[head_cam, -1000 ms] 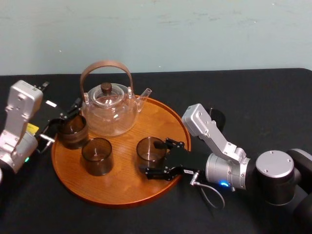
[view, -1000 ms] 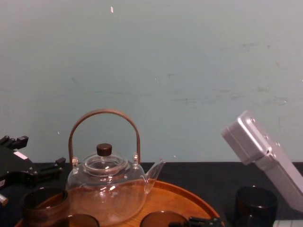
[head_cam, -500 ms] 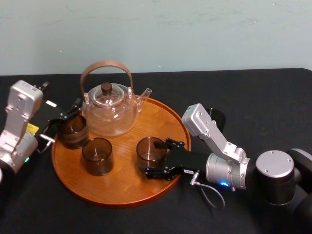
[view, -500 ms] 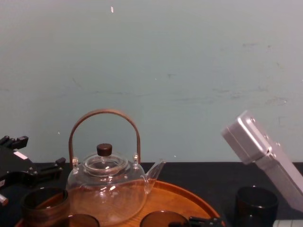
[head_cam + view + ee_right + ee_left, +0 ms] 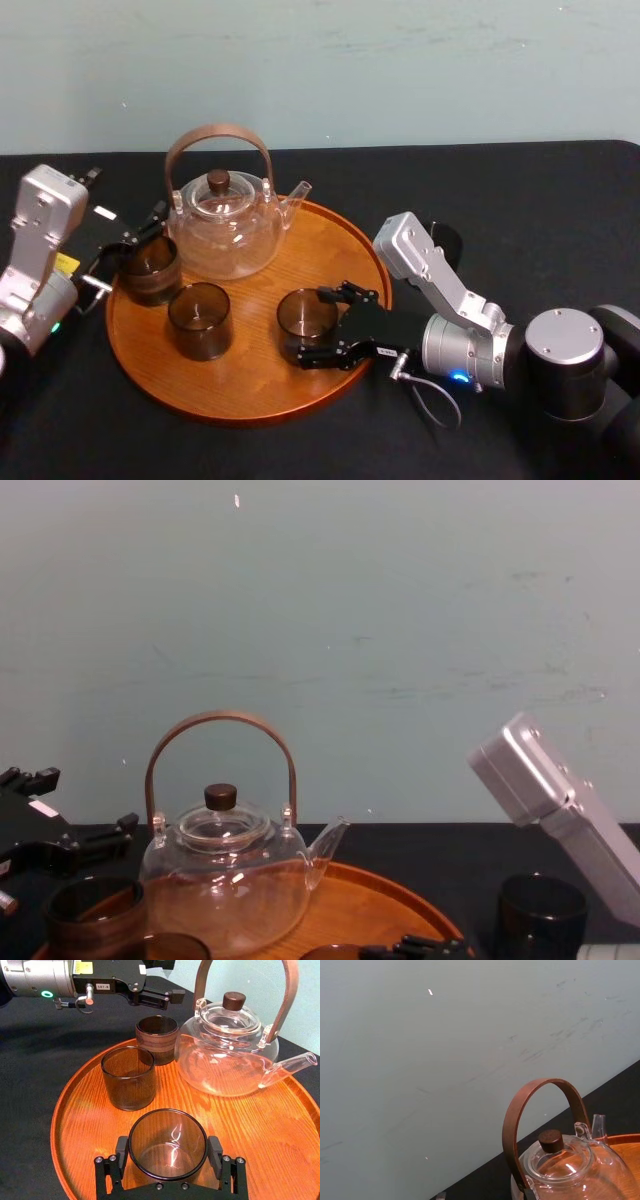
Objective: Pick up the glass from the table and place it on the tray.
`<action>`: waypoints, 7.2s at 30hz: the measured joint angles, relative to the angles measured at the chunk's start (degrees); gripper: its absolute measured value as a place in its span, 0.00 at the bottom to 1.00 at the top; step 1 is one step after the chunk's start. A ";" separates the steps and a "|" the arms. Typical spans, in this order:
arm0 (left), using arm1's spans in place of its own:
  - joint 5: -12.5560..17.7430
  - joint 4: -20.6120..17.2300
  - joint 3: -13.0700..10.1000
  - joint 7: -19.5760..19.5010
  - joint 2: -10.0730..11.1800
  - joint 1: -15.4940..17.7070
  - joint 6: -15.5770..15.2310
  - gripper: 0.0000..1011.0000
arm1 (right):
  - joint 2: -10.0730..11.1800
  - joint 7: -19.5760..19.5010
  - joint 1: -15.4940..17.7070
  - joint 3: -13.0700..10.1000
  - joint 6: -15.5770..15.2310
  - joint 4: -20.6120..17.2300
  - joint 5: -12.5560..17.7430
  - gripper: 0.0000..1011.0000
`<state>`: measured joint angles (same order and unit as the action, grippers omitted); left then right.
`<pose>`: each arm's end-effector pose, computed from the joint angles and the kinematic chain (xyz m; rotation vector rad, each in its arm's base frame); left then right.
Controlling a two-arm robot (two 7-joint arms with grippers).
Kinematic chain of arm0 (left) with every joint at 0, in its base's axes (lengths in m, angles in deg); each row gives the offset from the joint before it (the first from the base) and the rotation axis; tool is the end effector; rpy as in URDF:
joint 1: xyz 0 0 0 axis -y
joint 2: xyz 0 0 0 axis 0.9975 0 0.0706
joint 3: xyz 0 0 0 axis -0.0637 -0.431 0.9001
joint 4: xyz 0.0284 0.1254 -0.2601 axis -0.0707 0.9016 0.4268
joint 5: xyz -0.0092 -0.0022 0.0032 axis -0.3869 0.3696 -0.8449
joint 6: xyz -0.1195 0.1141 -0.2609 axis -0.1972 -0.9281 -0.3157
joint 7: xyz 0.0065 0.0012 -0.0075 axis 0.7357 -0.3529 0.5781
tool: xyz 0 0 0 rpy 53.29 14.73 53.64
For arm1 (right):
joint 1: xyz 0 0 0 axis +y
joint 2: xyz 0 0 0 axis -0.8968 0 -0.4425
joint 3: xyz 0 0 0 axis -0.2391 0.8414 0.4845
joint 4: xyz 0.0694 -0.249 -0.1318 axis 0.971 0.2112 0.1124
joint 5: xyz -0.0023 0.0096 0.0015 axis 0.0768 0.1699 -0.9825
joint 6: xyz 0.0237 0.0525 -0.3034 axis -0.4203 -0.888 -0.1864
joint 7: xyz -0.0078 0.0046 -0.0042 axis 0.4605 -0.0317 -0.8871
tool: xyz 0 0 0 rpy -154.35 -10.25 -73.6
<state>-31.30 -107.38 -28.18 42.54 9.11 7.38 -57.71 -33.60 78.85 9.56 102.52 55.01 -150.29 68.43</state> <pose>0.3581 0.0827 -0.3022 0.3044 -0.2848 1.2480 0.3657 0.0307 -0.3056 -0.3622 0.0668 -0.5199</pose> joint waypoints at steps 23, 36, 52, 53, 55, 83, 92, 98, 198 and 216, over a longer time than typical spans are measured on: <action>0.00 0.00 0.00 0.00 0.00 0.00 0.00 0.99 | 2.03 0.20 1.57 -1.97 1.32 -4.23 2.33 0.99; 0.00 0.00 0.00 0.00 0.00 0.00 0.00 0.99 | 7.20 0.00 6.35 -5.66 5.38 -13.08 5.16 0.99; 0.00 0.00 0.00 0.00 0.00 0.00 0.00 0.99 | 13.82 -0.83 14.53 -12.65 9.95 -16.63 9.06 0.99; 0.00 0.00 0.00 0.00 0.00 0.00 0.00 0.99 | 13.99 -0.88 14.82 -13.02 10.07 -16.58 9.37 0.99; 0.00 0.00 0.00 0.00 0.00 0.00 0.00 0.99 | 14.26 -0.94 15.34 -13.71 10.25 -16.39 9.89 0.99; 0.00 0.00 0.00 0.00 0.00 0.00 0.00 0.99 | 13.54 -2.62 16.67 -20.14 10.11 -9.66 13.97 0.99; 0.00 0.00 0.00 0.00 0.00 0.00 0.00 0.99 | 12.07 -3.62 13.58 -19.64 7.39 -5.66 13.73 0.99; 0.00 0.00 0.00 0.00 0.00 0.00 0.00 0.99 | 10.91 -4.06 10.94 -18.66 5.70 -2.81 12.84 0.99; 0.00 0.00 0.00 0.00 0.00 0.00 0.00 0.99 | 3.79 -1.52 -2.34 -10.77 0.81 7.13 4.98 0.89; 0.00 0.00 0.00 0.00 0.00 0.00 0.00 0.99 | -0.85 -1.48 -7.51 -5.86 0.14 9.16 2.11 0.89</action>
<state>-31.30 -107.38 -28.18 42.54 9.11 7.38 -57.71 -34.45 77.37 2.05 96.65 55.15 -141.13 70.53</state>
